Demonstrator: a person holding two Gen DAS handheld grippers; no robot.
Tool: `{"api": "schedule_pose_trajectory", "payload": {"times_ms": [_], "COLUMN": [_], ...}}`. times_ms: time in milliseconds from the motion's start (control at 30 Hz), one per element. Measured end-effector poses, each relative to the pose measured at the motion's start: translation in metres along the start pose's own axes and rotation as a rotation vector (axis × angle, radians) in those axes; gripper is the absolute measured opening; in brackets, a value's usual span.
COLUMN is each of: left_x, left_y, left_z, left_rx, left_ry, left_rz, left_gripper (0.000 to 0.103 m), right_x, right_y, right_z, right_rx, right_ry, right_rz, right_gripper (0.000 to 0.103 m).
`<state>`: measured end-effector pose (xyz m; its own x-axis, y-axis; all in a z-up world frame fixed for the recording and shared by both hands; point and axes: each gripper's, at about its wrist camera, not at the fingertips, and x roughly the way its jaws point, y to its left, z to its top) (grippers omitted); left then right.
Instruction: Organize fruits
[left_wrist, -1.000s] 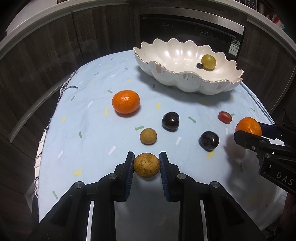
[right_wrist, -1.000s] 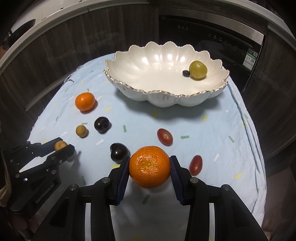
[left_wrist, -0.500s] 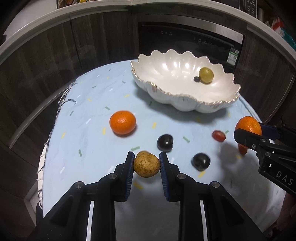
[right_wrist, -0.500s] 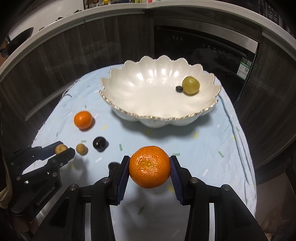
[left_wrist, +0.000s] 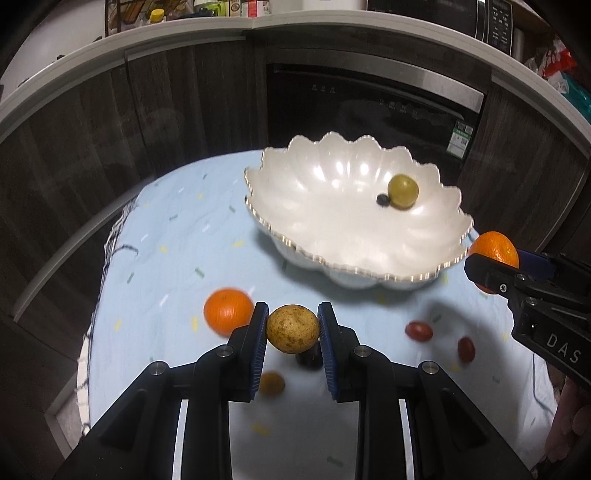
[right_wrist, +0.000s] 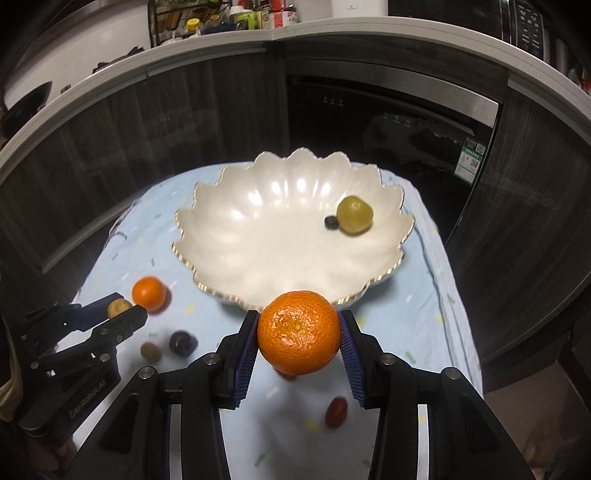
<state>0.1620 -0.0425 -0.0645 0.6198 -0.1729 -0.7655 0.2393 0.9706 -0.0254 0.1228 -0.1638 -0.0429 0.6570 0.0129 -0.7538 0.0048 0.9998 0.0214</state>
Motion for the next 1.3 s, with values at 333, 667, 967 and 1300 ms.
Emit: {"api": "schedule_pose_trajectory", "payload": {"times_ms": [333,667,967,1300], "left_x": [0.010,0.021,0.037,0.059], "left_y": [0.000,-0.004,-0.004,-0.003], "left_z": [0.036,0.058,0.070,0.075], "left_rx": [-0.015,-0.009,-0.010,-0.020], "left_ry": [-0.020,-0.015,0.008,0.050], "left_rz": [-0.013,-0.027,-0.023,-0.043], "left_gripper": [0.027,0.027,0.027,0.028], "right_x": [0.002,0.009,0.021,0.044], "right_y": [-0.008,-0.015,-0.019,-0.018], "right_z": [0.028,0.043,0.052,0.055], "right_rx": [0.019,0.061,0.090,0.104], "right_ry": [-0.040,-0.043,-0.026,0.029], "right_rz": [-0.012,-0.003,-0.006,-0.006], "right_gripper": [0.044,0.044,0.044,0.044]}}
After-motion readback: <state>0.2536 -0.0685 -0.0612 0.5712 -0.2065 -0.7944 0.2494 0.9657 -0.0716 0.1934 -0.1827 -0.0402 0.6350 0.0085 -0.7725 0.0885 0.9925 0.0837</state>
